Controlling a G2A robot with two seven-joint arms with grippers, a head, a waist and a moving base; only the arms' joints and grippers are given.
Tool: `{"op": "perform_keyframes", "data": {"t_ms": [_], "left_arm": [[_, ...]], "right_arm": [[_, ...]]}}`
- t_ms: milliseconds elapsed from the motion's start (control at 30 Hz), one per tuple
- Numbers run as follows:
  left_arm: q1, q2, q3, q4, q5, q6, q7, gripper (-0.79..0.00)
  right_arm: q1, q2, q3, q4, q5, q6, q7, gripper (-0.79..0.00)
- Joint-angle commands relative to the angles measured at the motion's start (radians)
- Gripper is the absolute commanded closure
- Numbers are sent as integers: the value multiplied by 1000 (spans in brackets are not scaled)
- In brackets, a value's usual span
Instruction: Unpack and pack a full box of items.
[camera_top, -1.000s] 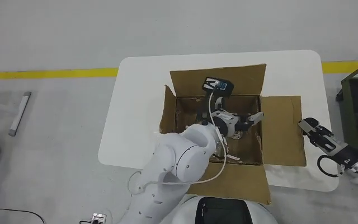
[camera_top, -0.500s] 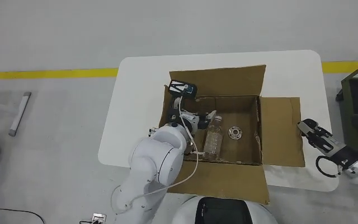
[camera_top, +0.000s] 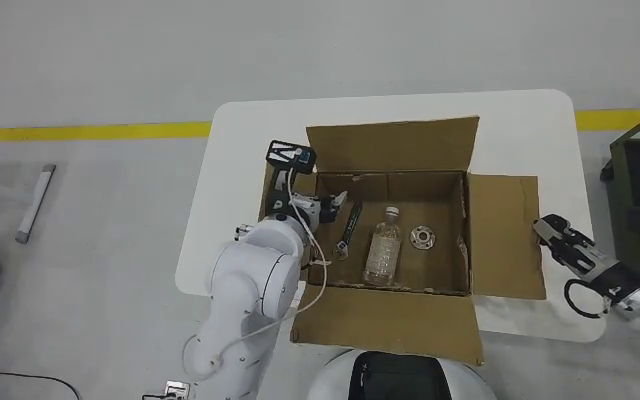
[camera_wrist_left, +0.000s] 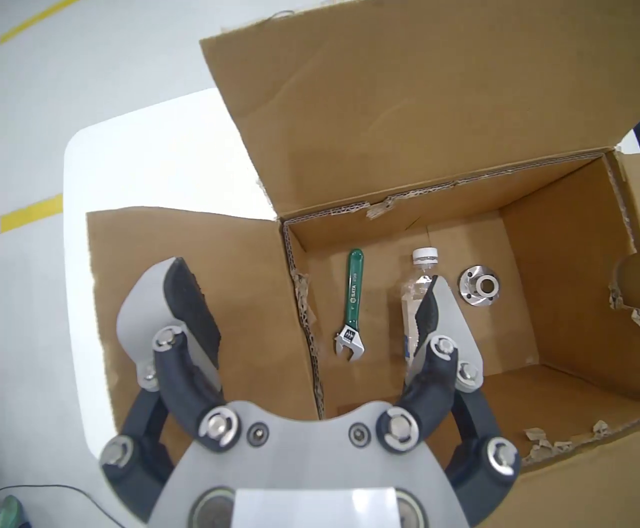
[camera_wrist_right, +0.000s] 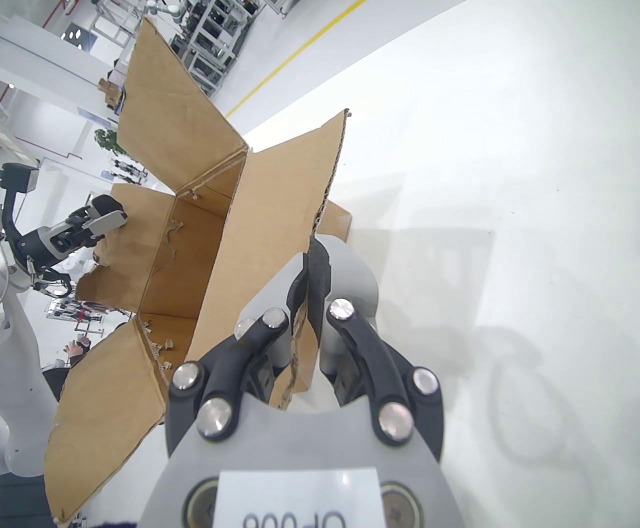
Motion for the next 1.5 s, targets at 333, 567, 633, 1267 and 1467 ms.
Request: {"op": "perform_keyframes", "data": {"t_ms": [333, 567, 633, 1267, 1467], "left_arm": [[50, 6, -21, 27, 26, -25, 17, -785], [42, -2, 6, -17, -92, -22, 78, -785], [29, -6, 28, -32, -113, -22, 87, -785], [6, -49, 304, 201, -224, 29, 136, -785], [16, -50, 304, 228, -234, 37, 145, -785]], "right_arm": [[-3, 1, -3, -1, -7, 2, 4, 0], [-1, 1, -3, -3, -13, 4, 4, 0], [-1, 1, -3, -6, -15, 5, 3, 0], [-3, 2, 0, -6, -26, 3, -6, 0], [-2, 3, 4, -3, -31, 0, -4, 0]]}}
